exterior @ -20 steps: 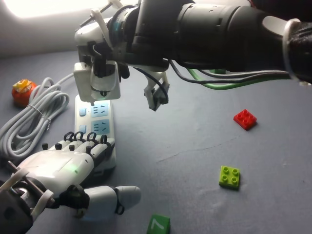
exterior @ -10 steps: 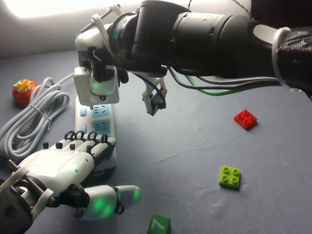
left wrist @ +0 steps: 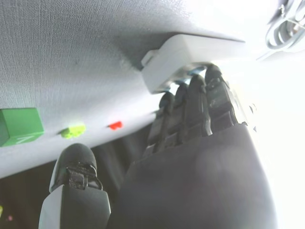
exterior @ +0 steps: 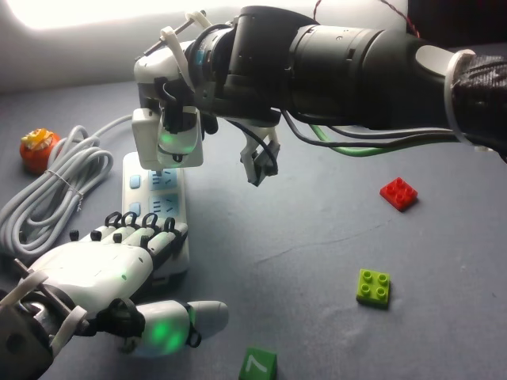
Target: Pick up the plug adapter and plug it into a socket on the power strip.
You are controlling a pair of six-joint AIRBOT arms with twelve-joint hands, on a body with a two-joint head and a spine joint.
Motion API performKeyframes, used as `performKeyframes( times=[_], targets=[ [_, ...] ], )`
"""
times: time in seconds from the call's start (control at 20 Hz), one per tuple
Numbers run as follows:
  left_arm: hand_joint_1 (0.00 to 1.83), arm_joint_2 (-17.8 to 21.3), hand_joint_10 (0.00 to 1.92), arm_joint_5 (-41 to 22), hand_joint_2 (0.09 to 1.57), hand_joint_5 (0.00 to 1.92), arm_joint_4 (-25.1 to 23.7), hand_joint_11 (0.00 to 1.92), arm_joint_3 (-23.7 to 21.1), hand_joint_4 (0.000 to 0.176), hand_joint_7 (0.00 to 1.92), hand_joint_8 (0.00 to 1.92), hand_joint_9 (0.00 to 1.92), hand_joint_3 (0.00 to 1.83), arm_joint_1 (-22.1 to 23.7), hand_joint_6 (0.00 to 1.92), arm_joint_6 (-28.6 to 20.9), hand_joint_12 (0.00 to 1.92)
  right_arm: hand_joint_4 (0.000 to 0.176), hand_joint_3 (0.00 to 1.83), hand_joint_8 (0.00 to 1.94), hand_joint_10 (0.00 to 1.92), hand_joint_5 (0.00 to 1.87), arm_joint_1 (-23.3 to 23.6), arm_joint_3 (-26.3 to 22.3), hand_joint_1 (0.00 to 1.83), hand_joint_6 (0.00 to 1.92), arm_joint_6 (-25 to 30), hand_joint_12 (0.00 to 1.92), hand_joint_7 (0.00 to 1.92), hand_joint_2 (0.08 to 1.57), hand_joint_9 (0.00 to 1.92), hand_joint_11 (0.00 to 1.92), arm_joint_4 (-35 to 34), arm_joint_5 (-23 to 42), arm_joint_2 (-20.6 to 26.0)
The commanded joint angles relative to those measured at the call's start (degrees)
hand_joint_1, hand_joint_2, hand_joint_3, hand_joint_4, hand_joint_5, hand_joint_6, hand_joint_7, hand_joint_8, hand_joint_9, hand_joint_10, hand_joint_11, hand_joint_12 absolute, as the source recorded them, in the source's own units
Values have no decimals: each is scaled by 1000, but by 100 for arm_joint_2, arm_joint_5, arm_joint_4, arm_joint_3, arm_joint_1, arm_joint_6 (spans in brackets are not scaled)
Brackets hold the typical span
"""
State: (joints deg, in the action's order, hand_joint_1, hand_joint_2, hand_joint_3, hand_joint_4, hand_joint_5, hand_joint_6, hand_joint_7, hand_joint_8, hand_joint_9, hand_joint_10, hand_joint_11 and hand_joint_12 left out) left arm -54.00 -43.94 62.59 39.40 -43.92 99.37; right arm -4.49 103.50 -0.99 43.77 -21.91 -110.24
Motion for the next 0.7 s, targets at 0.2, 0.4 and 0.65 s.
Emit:
performKeyframes(
  times=[0.2,0.4,0.65],
  targets=[
    [0,-6,0,-117,1131,27,-83,0,61,0,2,0,0,0,13,0,2,0,10,0,867,3,923,9,9,1221,1072,14,847,1060,1115,1266,907,141,324,-22],
    [0,-14,0,-117,1130,34,-83,0,63,0,8,3,0,0,2,6,0,0,15,0,875,6,929,67,6,1219,1062,-74,851,1054,1115,1273,914,141,324,-39],
    [0,-14,1,-117,1128,36,-83,0,65,0,16,5,3,0,16,4,-8,0,16,0,893,9,927,51,-61,1218,1067,-263,869,1043,1118,1269,910,140,246,-41]
  ],
)
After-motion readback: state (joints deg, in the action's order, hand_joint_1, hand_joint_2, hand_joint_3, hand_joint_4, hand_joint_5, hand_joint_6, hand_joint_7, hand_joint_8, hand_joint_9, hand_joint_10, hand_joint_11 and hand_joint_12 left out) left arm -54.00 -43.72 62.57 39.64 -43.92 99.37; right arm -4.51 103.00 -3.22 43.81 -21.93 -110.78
